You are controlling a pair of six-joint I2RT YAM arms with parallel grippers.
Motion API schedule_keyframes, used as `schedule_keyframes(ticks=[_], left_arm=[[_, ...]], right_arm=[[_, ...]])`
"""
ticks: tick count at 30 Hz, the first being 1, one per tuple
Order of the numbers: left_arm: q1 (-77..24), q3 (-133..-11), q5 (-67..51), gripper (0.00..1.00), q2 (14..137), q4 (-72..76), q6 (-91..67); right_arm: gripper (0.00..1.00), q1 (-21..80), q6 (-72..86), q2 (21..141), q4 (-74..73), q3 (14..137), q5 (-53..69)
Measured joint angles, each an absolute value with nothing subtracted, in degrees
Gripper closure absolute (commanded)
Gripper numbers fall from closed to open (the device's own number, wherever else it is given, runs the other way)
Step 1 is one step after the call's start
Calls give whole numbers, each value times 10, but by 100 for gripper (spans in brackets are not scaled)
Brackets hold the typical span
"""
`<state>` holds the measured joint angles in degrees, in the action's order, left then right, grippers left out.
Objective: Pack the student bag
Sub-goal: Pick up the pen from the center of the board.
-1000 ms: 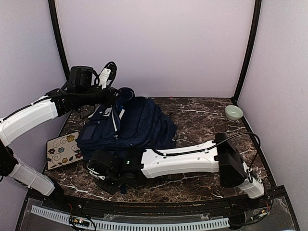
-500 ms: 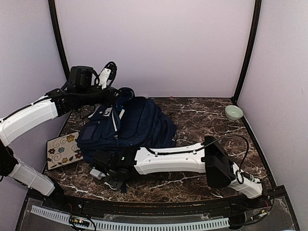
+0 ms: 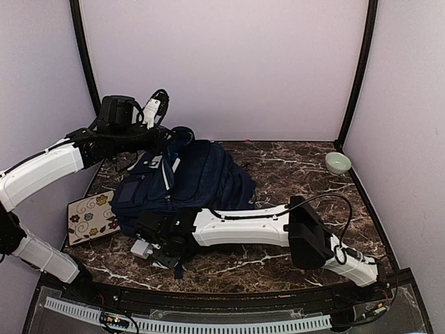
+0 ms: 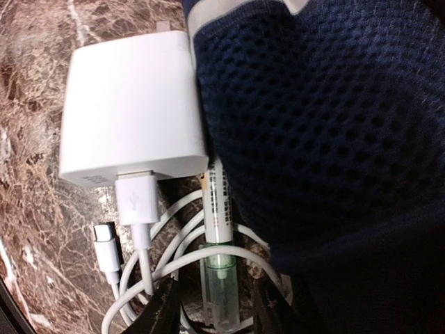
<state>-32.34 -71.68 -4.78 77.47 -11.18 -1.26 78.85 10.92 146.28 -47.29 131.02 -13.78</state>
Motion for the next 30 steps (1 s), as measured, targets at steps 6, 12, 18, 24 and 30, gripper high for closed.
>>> schedule_keyframes(ticks=[6, 12, 18, 24, 30], left_arm=[[-323, -716, -49, 100, 775, -112, -13], [-323, -716, -49, 100, 775, -112, -13], [-323, -716, -49, 100, 775, -111, -13], [-323, -715, -49, 100, 775, -110, -13], [-323, -715, -49, 100, 775, -109, -12]], right_arm=[[86, 790, 117, 1492, -507, 1357, -133], [100, 794, 120, 1486, -516, 1349, -120], [100, 796, 135, 1400, -509, 1217, -111], [100, 797, 141, 1277, -513, 1098, -83], [100, 797, 147, 1159, -504, 1005, -30]])
